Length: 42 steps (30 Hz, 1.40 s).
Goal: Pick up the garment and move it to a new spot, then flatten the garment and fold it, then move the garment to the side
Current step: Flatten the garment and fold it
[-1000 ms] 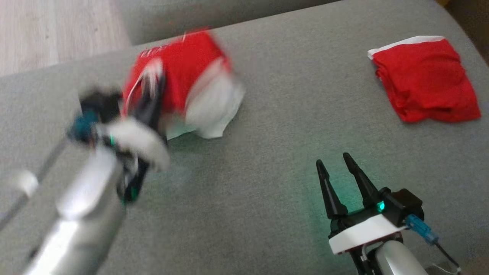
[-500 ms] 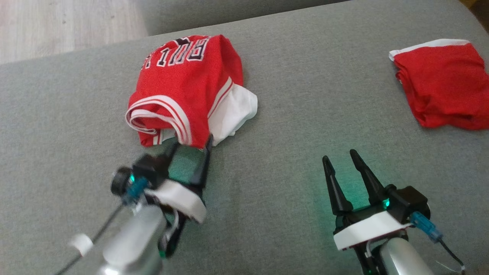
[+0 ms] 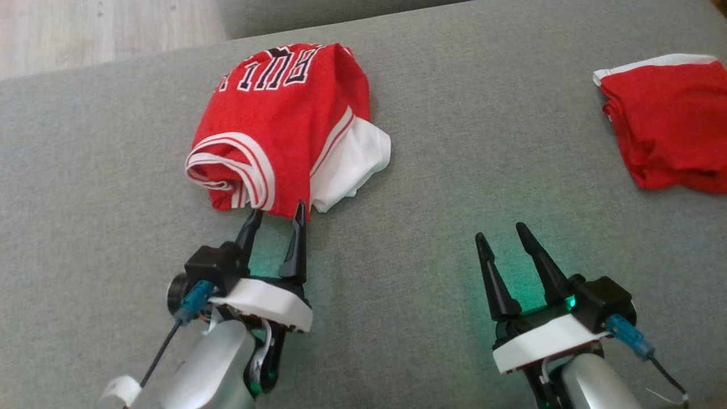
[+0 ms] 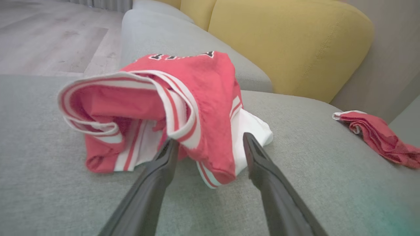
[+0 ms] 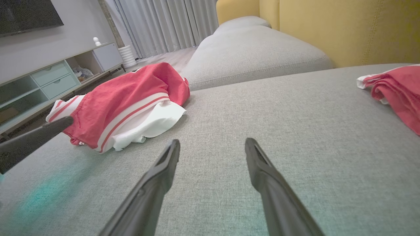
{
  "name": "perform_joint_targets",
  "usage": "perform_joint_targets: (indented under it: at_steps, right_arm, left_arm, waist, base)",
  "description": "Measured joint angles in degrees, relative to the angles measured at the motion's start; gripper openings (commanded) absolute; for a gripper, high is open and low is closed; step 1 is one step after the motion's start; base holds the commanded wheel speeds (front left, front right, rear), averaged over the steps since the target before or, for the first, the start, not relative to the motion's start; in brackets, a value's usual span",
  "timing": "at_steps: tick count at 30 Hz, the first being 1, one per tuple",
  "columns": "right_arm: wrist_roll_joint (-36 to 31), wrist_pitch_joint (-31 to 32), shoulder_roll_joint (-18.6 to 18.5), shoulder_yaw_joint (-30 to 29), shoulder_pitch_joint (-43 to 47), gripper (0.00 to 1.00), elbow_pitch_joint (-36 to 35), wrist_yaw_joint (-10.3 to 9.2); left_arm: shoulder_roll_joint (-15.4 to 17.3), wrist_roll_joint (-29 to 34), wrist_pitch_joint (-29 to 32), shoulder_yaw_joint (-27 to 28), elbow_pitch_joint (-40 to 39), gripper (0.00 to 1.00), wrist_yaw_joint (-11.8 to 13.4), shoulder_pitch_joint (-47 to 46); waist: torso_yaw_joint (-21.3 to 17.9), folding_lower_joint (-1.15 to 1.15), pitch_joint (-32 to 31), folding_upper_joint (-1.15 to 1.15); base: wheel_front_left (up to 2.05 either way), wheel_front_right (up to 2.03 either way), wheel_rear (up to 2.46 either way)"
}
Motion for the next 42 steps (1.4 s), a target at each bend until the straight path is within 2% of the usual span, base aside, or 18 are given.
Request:
perform_joint_targets:
  at_steps: [4, 5, 6, 7, 13, 17, 25, 28, 33, 38, 42]
  right_arm:
    - [-0.02, 0.00, 0.01, 0.13, -0.07, 1.00, 0.01, 0.00]
    - [-0.10, 0.00, 0.01, 0.12, -0.07, 1.00, 0.01, -0.01]
    - [-0.18, 0.00, 0.01, 0.12, -0.07, 1.00, 0.03, -0.01]
    - [-0.25, 0.00, 0.01, 0.12, -0.07, 1.00, 0.05, 0.00]
    - [-0.32, 0.00, 0.01, 0.27, -0.07, 1.00, 0.45, -0.01]
    - [-0.25, 0.00, 0.00, 0.70, -0.07, 1.00, 0.48, 0.00]
    - [1.52, 0.00, 0.01, 2.85, -0.09, 1.00, 0.52, -0.01]
    - [2.45, 0.00, 0.00, 3.21, -0.08, 1.00, 0.49, -0.01]
    - [2.72, 0.00, 0.00, 3.59, 0.22, 1.00, 0.47, -0.01]
    - [2.70, 0.00, 0.00, 2.82, 0.54, 1.00, 0.36, -0.01]
    - [2.69, 0.00, 0.00, 1.96, 1.55, 1.00, -0.07, -0.01]
  left_arm:
    - [-1.04, -1.31, 0.00, 0.19, 1.59, 1.00, -1.69, -0.11]
    - [-1.12, -1.27, 0.01, 0.37, 1.52, 0.75, -1.89, -0.22]
    - [-1.19, -1.02, 0.00, 0.79, 1.31, 0.45, -1.87, -0.37]
    - [-1.22, -0.48, 0.01, 1.40, 0.97, 0.00, -1.86, -0.56]
    - [-1.40, 3.45, -0.15, 2.59, -1.20, 0.00, -2.14, -1.55]
    - [-1.38, 5.24, -0.13, 1.70, -1.45, 0.00, -5.01, -5.14]
    - [-1.45, 7.71, 5.20, -0.26, -3.31, 0.00, -10.12, -30.43]
    - [-1.64, 6.82, 6.36, -0.25, -2.92, 0.00, -10.96, -38.62]
    - [-2.74, 1.36, 6.65, 2.16, -1.58, 0.00, -11.45, -48.25]
    - [-2.67, -4.70, 8.90, 5.20, -1.07, 0.00, -11.46, -49.76]
    - [0.12, -9.07, 12.40, 6.23, -1.29, 0.00, -11.34, -38.95]
  waist:
    - [-0.66, 0.00, 0.07, 0.00]
    - [-0.80, 0.00, 0.08, 0.00]
    - [-0.93, 0.00, 0.07, 0.00]
    - [-1.07, 0.00, 0.03, 0.00]
    - [-1.79, 0.00, -0.76, 0.00]
    - [-2.60, 0.00, -1.46, 0.00]
    - [-5.76, 0.00, -2.60, 0.00]
    - [-7.37, 0.00, -3.21, 0.00]
    - [-8.73, 0.00, -5.11, 0.00]
    - [-8.27, -0.01, -6.26, 0.00]
    - [-6.81, 0.00, -6.32, 0.00]
  base:
    - [0.00, 0.00, 0.00]
    - [0.00, 0.00, 0.00]
    - [0.00, 0.00, 0.00]
    - [0.00, 0.00, 0.00]
    - [0.00, 0.00, 0.00]
    - [0.00, 0.00, 0.00]
    - [0.00, 0.00, 0.00]
    - [0.00, 0.00, 0.00]
    - [0.00, 0.00, 0.00]
    - [0.00, 0.00, 0.00]
    - [0.00, 0.00, 0.00]
